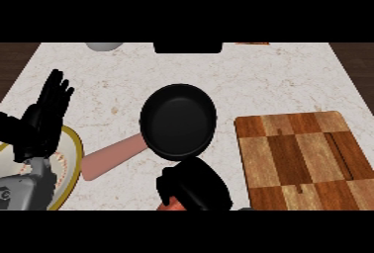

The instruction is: Pick the sweet potato from the cutting board and place it in the pot

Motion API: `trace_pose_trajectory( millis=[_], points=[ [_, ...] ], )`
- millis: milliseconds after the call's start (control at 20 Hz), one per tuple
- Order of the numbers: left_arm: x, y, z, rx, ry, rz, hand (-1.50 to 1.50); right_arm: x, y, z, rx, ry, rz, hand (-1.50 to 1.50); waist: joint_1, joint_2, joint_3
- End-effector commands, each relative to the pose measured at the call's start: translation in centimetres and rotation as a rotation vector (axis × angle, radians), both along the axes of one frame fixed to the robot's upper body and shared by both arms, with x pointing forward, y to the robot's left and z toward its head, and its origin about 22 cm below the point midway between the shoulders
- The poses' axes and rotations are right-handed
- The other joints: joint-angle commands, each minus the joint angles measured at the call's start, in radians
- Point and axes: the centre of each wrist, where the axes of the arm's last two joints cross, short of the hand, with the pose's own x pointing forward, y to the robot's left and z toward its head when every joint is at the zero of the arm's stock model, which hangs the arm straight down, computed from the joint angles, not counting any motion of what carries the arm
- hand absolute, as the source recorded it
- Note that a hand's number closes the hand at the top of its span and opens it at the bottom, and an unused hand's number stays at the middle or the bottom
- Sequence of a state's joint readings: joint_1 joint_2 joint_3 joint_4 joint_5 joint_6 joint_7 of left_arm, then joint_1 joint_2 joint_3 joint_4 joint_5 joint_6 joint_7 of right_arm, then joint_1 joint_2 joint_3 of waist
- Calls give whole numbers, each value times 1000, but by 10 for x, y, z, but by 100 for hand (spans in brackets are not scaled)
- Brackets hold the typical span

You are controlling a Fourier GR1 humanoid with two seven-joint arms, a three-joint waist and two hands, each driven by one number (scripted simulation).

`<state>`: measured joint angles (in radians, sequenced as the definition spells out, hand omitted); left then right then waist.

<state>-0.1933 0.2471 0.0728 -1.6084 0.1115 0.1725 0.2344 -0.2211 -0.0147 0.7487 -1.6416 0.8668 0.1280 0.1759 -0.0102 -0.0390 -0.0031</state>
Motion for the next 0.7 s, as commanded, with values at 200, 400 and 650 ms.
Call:
trace_pose_trajectory(
  millis=[200, 400, 650],
  points=[
    [4, -2, 4, 1, -13, 6, 0, -64, 17, 74, 316, -163, -281, 150, -15, 11, 0],
    [-2, 0, 6, -10, -10, -23, 0, -79, 24, 91, 316, -234, -429, 150, 5, 17, 0],
    [8, 4, 20, -15, -41, -11, 0, -76, 29, 123, 338, -206, -490, 150, 27, 32, 0]
  ],
)
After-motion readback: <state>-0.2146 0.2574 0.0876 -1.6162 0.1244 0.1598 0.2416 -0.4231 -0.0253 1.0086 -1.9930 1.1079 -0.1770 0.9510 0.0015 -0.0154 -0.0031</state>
